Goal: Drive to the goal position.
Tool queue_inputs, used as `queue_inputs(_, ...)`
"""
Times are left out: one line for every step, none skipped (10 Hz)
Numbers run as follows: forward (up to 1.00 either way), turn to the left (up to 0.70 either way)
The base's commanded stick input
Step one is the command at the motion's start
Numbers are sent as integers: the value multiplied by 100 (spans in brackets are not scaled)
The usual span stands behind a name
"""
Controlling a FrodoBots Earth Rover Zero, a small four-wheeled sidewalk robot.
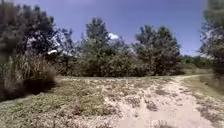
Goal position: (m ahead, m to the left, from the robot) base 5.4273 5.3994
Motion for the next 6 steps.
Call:
queue_inputs(50,-50)
queue_inputs(50,-50)
queue_inputs(50,-50)
queue_inputs(50,-50)
queue_inputs(50,-50)
queue_inputs(50,-50)
